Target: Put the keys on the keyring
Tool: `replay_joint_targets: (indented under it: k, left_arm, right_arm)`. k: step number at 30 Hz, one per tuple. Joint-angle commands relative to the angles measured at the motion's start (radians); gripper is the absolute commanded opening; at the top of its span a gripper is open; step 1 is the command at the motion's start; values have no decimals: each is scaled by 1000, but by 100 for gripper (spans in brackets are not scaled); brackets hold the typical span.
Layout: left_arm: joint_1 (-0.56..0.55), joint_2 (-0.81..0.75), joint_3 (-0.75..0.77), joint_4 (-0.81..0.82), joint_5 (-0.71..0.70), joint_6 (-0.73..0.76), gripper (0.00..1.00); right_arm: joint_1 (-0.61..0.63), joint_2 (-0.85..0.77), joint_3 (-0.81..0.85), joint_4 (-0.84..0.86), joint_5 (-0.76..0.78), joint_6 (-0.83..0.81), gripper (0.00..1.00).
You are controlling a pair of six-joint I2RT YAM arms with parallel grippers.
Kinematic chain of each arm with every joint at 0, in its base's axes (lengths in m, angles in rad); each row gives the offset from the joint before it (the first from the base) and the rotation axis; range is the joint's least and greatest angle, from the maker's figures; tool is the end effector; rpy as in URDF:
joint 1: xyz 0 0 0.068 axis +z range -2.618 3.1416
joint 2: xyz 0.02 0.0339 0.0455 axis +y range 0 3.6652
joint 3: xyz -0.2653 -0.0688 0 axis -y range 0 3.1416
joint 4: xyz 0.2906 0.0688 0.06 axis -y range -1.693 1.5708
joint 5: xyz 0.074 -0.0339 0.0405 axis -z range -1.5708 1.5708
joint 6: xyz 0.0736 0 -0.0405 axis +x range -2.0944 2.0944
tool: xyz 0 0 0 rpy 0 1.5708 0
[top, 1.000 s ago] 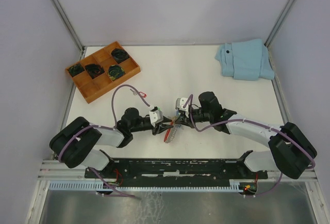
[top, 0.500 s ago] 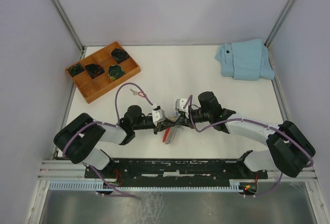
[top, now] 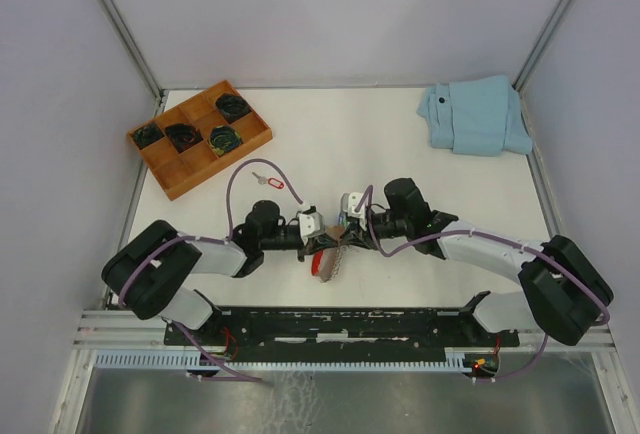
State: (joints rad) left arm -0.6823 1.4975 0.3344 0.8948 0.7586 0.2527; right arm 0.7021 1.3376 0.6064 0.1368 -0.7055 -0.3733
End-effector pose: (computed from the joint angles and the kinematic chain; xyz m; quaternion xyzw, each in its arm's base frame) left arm 0.1960 -0.2245 0.1013 0.5333 0.5584 -0.4077 0.4874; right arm 0.2156 0.2449 0.1494 -0.5637 0.6289 0.3730 0.3843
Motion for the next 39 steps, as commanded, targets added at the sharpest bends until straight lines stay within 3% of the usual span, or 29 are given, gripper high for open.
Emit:
replay_joint_targets:
  k: [1, 4, 10, 17, 33, 39]
  left_arm:
    - [-4, -77, 60, -174, -46, 85, 3]
    - [-17, -126, 86, -289, -90, 105, 3]
    - [-53, -185, 105, -380, -172, 118, 3]
    - [-67, -209, 97, -367, -191, 104, 3]
    - [-69, -225, 70, -290, -192, 56, 3]
    - [-69, -243, 45, -252, -163, 54, 3]
  right_arm:
    - [-3, -61, 12, 5, 46, -16, 27]
    - [-5, -92, 0, -10, 110, -16, 34]
    - [-7, -57, 2, 6, 140, 42, 36]
    - [-6, -42, -36, 60, 162, 158, 40]
    - [-5, 73, -29, 147, 100, 335, 30]
    - [-23, 76, -33, 119, 347, 415, 23]
